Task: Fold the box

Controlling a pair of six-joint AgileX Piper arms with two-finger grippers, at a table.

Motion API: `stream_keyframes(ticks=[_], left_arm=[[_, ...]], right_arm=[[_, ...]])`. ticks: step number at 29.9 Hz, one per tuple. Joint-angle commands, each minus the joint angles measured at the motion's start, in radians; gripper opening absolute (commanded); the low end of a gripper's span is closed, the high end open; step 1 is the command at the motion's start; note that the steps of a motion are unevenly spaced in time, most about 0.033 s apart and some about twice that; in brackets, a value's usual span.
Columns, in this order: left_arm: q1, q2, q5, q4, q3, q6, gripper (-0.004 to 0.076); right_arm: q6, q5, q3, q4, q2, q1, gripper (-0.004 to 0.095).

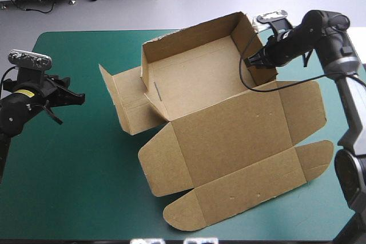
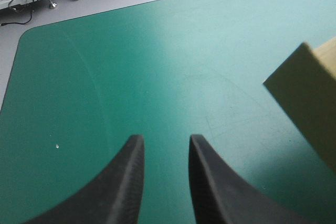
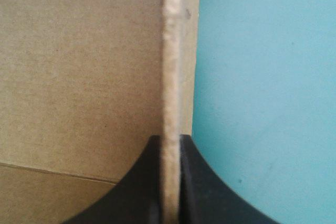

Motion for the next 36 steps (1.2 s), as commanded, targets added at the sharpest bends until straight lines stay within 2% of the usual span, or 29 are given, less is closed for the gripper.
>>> stream_keyframes(ticks=[1,9,14,18,21,29,36], left_arm=[[0.001,-0.037,-0.064,-0.006,-0.029,-0.021,0.0218],[0.001,-0.039,0.005,-0.045,-0.029,-0.029,0.0218],[0.001,-0.074,0.045,-0.055,-0.029,-0.029,0.0228],[0.001,-0.094,0.084,-0.080,-0.029,-0.029,0.0274],[-0.011,-0.096,0.138,-0.187,-0.029,0.035,0.0275],[-0.069,-0.051,0.265,-0.322,-0.029,0.105,0.0275],[-0.069,0.004,0.395,-0.709,-0.029,0.308,0.0275]], right_arm=[[-0.014,0.010,0.009,0.033,-0.159,-0.037,-0.0025],[-0.040,0.010,0.115,0.033,-0.399,-0.053,-0.0025],[-0.009,0.008,0.115,0.040,-0.444,-0.053,-0.0025],[-0.036,0.003,0.115,0.117,-0.443,-0.053,-0.0025],[-0.051,-0.027,0.115,0.170,-0.443,-0.053,-0.0025],[-0.079,-0.050,0.115,0.191,-0.443,-0.053,-0.0025],[-0.106,-0.068,0.115,0.260,-0.443,-0.053,-0.0025]])
